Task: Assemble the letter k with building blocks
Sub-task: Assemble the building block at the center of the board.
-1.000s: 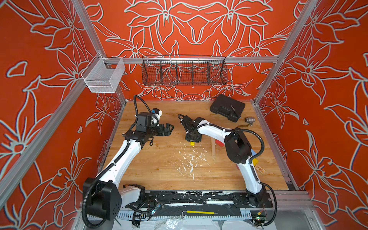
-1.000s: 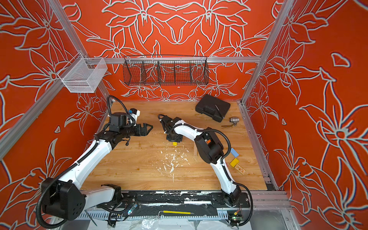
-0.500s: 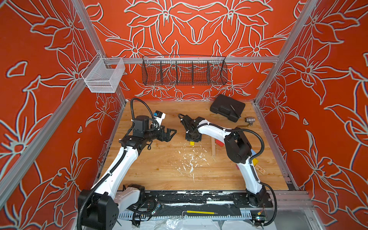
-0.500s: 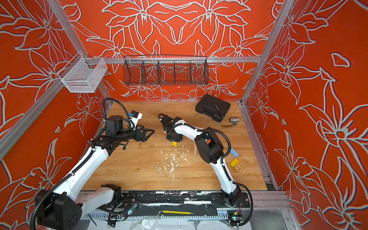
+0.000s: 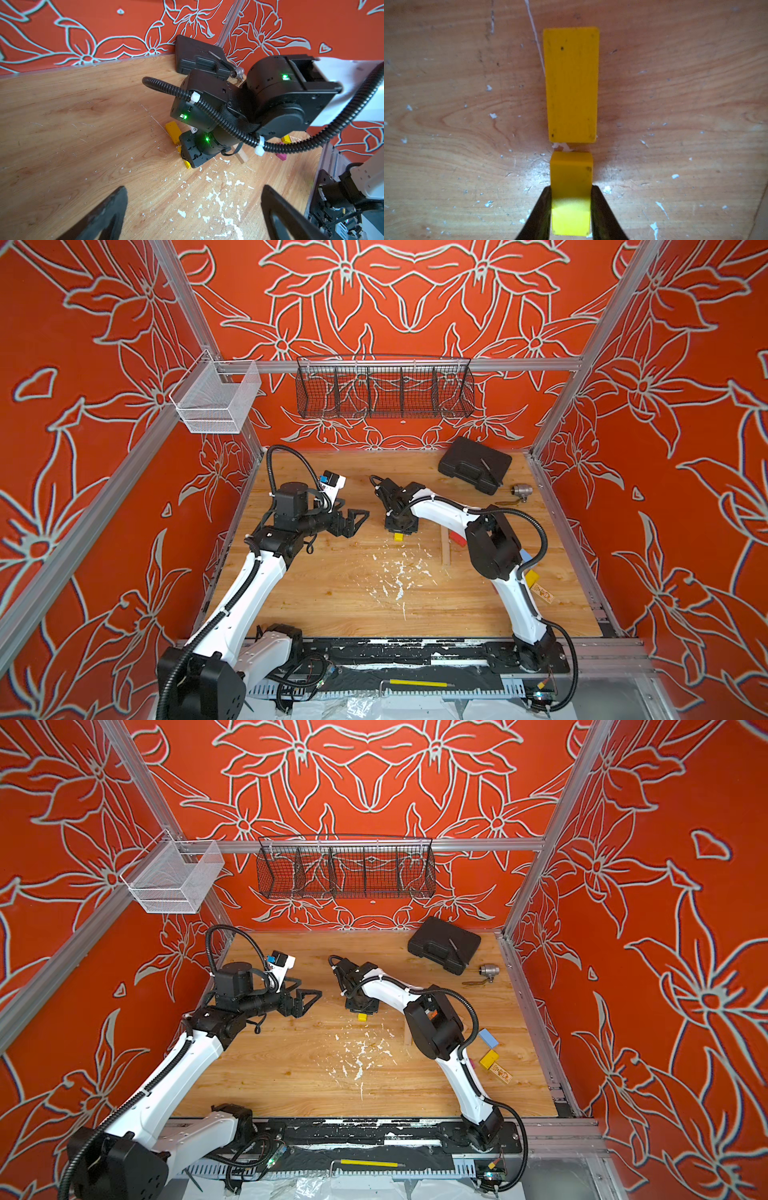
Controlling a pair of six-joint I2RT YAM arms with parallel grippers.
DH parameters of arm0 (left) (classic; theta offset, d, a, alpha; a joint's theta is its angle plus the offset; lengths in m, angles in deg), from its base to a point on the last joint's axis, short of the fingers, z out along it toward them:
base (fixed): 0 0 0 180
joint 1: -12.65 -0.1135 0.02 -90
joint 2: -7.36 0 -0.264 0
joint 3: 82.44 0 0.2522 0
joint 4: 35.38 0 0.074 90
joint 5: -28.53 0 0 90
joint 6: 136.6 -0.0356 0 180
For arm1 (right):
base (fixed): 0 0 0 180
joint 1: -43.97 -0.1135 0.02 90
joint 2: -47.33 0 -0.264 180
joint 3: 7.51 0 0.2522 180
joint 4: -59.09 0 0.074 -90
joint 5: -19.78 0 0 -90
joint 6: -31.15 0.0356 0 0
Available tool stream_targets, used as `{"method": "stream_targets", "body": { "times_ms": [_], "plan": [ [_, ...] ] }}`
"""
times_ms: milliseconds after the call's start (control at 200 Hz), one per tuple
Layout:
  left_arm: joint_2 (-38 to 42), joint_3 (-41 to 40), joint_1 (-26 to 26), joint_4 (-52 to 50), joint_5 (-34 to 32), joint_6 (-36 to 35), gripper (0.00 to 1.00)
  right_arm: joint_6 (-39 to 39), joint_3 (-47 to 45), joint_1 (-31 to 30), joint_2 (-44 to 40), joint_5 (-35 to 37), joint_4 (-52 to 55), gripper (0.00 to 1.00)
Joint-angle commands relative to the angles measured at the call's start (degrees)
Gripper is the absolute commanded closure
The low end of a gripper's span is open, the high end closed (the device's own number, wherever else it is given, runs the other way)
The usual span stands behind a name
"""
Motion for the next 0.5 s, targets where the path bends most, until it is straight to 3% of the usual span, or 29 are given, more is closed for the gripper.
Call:
{"method": "stream_targets", "body": {
  "times_ms": [0, 495],
  "plan": [
    [0.4, -0.2, -0.3, 1.0, 1.2, -0.7, 0.03, 0.1, 1.3, 0.5, 2.6, 1.3, 1.7, 0.69],
    [0.0, -0.1, -0.3, 1.1, 1.1, -0.6, 0.03, -0.3, 3.0, 0.9, 3.4, 2.9, 3.2, 0.69]
  ]
}}
